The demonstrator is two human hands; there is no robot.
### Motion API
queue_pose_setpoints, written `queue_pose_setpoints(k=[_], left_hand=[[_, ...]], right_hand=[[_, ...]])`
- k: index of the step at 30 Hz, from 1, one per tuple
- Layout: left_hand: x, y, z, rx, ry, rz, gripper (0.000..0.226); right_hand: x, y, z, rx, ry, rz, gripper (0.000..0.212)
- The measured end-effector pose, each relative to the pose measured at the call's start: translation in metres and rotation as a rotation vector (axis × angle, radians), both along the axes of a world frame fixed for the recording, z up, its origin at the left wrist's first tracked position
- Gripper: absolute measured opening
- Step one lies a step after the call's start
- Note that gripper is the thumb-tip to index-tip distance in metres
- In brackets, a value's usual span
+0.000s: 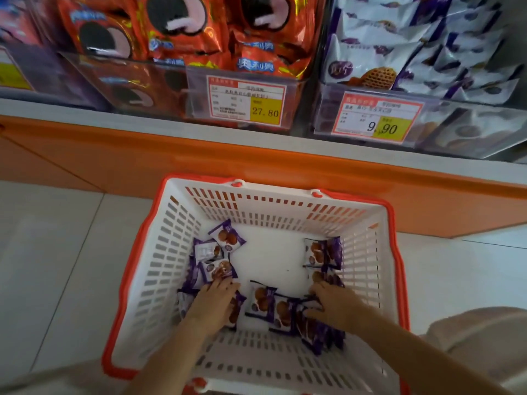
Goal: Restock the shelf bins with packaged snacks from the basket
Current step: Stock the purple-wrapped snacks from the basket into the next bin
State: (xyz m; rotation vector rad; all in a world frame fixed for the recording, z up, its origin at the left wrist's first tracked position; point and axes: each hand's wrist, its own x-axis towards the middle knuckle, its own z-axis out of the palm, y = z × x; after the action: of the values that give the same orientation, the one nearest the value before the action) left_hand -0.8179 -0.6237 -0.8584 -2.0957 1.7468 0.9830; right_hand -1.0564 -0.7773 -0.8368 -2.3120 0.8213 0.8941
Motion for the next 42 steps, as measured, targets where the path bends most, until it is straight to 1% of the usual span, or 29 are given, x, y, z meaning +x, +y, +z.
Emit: queue_pose_setpoints(k=[3, 7, 9, 13, 14, 16, 19, 21, 23, 25, 26, 29, 31, 33, 35, 38, 40, 41, 42], left_hand=[[0.004, 0.002, -0.007, 0.095, 0.049, 0.028, 0.065], [0.007, 0.002, -0.014, 0.167, 0.034, -0.018, 0.067], [0.008, 0.003, -0.018, 0.202, 0.019, -0.037, 0.066], [0.004, 0.003, -0.027, 0.189, -0.064, -0.08, 0.071], [0.004, 0.003, -0.029, 0.189, -0.084, -0.093, 0.07], [0.005, 0.004, -0.032, 0.189, -0.091, -0.088, 0.065], [0.006, 0.004, -0.032, 0.159, -0.022, -0.044, 0.055], [0.004, 0.002, -0.031, 0.127, 0.045, 0.034, 0.037], [0.002, 0.001, -0.03, 0.075, 0.072, 0.1, 0.018], [0.002, 0.0, -0.027, 0.064, 0.061, 0.096, 0.013], [0.001, 0.001, -0.027, 0.082, 0.052, 0.077, 0.017], [0.0, 0.004, -0.024, 0.16, -0.04, -0.058, 0.04], [0.0, 0.006, -0.022, 0.177, -0.121, -0.15, 0.04], [0.0, 0.005, -0.02, 0.161, -0.148, -0.156, 0.035], [0.002, 0.001, -0.018, 0.12, -0.125, -0.096, 0.029], [0.007, -0.007, -0.012, 0.031, -0.008, 0.118, 0.024], [0.008, -0.015, 0.0, -0.042, 0.11, 0.285, 0.029], [0.008, -0.018, 0.007, -0.096, 0.168, 0.355, 0.03], [0.008, -0.021, 0.014, -0.159, 0.221, 0.415, 0.026]], right_hand=[[-0.005, 0.007, -0.006, 0.013, 0.075, 0.102, 0.075], [0.0, 0.01, -0.008, 0.062, 0.14, 0.174, 0.079], [0.005, 0.01, -0.008, 0.061, 0.154, 0.211, 0.076], [0.013, 0.013, -0.008, 0.012, 0.116, 0.347, 0.055], [0.013, 0.016, -0.009, 0.019, 0.115, 0.364, 0.054], [0.014, 0.021, -0.009, 0.047, 0.139, 0.342, 0.062], [0.017, 0.021, -0.005, 0.064, 0.171, 0.291, 0.071], [0.021, 0.019, -0.004, 0.078, 0.191, 0.253, 0.071], [0.025, 0.018, -0.003, 0.088, 0.217, 0.228, 0.068], [0.029, 0.019, -0.001, 0.076, 0.251, 0.267, 0.057], [0.03, 0.02, 0.0, 0.064, 0.274, 0.311, 0.053], [0.033, 0.024, 0.004, 0.011, 0.314, 0.423, 0.049], [0.034, 0.025, 0.005, -0.021, 0.306, 0.469, 0.046], [0.034, 0.023, 0.007, -0.015, 0.312, 0.497, 0.042], [0.032, 0.019, 0.007, 0.0, 0.313, 0.504, 0.042], [0.025, 0.008, 0.007, -0.036, 0.295, 0.536, 0.041], [0.017, 0.0, 0.008, -0.064, 0.266, 0.475, 0.047], [0.013, -0.004, 0.011, -0.057, 0.238, 0.412, 0.051], [0.011, -0.009, 0.016, -0.038, 0.203, 0.33, 0.054]])
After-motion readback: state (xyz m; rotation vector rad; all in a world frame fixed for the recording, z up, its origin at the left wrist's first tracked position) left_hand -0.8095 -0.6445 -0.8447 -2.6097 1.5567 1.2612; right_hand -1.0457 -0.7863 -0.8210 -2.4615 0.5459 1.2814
